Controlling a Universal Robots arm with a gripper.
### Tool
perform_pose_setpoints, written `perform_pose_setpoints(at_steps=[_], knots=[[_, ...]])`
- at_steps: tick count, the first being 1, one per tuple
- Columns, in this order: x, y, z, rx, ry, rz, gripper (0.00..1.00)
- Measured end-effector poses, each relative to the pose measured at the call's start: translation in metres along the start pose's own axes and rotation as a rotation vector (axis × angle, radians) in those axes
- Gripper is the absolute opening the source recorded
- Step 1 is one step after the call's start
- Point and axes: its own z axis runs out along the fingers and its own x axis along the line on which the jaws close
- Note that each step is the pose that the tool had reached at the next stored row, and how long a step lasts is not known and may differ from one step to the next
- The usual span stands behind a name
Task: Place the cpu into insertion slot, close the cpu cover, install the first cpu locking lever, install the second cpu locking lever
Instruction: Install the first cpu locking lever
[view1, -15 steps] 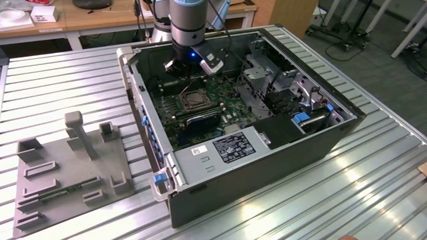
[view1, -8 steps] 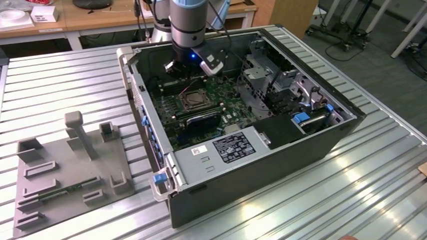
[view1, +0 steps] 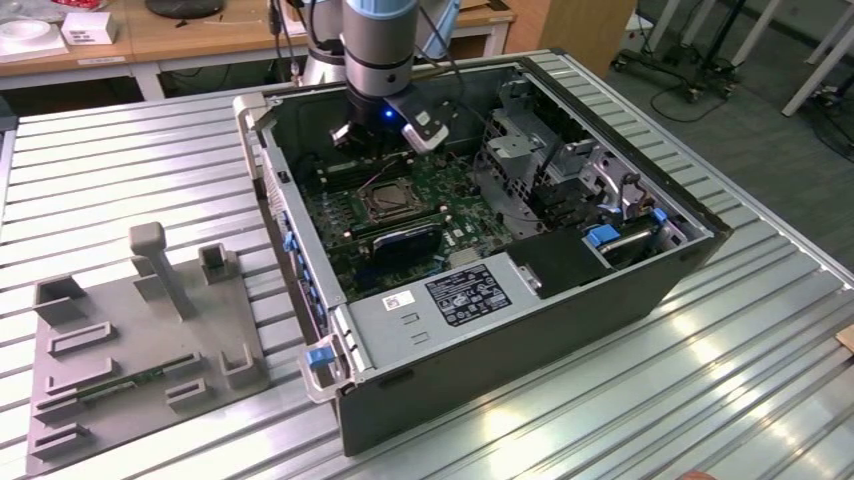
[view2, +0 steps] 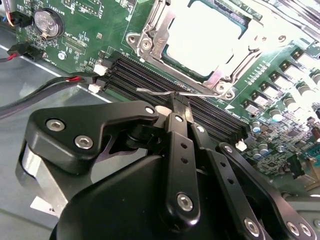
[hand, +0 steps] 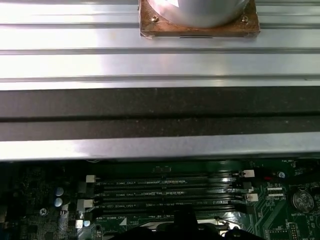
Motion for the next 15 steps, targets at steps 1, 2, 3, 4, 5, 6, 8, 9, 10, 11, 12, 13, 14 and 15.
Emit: perform_pose_setpoints(at_steps=[1,2,3,4,5,6,8,9,10,11,12,13,14,15], knots=[[-0.0004,0.0000,0.0003,0.0001,0.0000,0.000,0.11],[-0.0007,-0.0001,0.0003,0.0002,0.0001,0.000,0.11],[-0.0008,-0.0001,0.0004,0.0002,0.0000,0.000,0.11],[-0.0008,-0.0001,0.0004,0.0002,-0.0001,0.000,0.11],[-0.0008,-0.0001,0.0005,0.0000,-0.0001,0.000,0.11],[-0.0009,-0.0001,0.0005,0.0000,-0.0001,0.000,0.11],[-0.0010,-0.0001,0.0005,0.0000,-0.0001,0.000,0.11],[-0.0013,-0.0001,0.0006,-0.0001,-0.0001,0.000,0.11],[-0.0016,-0.0001,0.0006,-0.0002,-0.0001,0.000,0.11],[-0.0017,-0.0001,0.0006,-0.0001,-0.0001,0.000,0.11],[-0.0018,-0.0001,0.0006,0.0000,-0.0001,0.000,0.11],[-0.0020,0.0000,0.0006,0.0000,-0.0001,0.000,0.11],[-0.0020,0.0000,0.0006,0.0000,-0.0001,0.000,0.11],[-0.0020,0.0000,0.0007,0.0000,-0.0001,0.000,0.11]])
